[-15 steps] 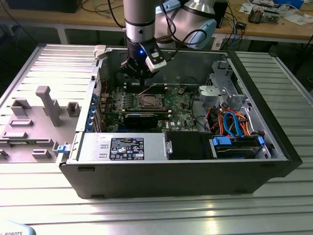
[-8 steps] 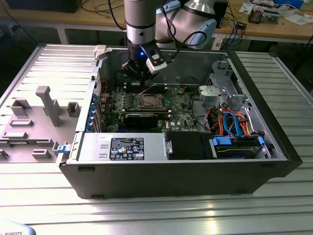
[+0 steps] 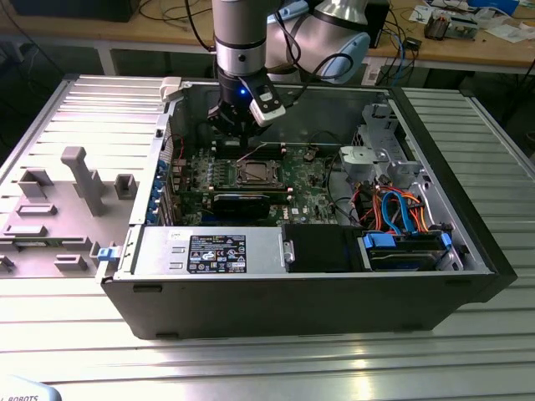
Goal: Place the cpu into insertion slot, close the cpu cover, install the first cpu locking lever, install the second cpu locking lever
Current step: 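Install the first cpu locking lever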
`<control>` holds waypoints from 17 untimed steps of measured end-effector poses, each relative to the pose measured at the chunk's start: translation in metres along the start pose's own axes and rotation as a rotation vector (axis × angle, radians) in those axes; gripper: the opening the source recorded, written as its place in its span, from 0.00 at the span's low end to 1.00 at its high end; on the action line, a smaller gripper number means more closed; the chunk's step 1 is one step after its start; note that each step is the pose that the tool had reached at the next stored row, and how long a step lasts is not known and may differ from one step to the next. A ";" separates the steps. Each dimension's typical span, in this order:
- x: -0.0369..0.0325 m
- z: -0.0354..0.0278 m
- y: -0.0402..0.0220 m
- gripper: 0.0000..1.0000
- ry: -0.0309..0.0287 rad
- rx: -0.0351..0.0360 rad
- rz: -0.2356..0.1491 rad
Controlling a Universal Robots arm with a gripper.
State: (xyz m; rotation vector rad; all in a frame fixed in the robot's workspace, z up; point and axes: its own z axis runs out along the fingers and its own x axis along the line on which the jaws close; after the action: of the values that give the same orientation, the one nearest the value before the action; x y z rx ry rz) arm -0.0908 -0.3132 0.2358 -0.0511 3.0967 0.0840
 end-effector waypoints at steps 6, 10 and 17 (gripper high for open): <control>-0.0021 0.0015 0.0001 0.11 0.0000 0.0001 0.000; -0.0095 0.0090 0.0025 0.11 0.0000 0.0001 0.000; -0.0160 0.0108 0.0094 0.11 0.0005 0.0041 -0.003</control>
State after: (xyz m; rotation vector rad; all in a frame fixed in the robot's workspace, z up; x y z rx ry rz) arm -0.0746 -0.3027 0.2262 -0.0549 3.0971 0.0775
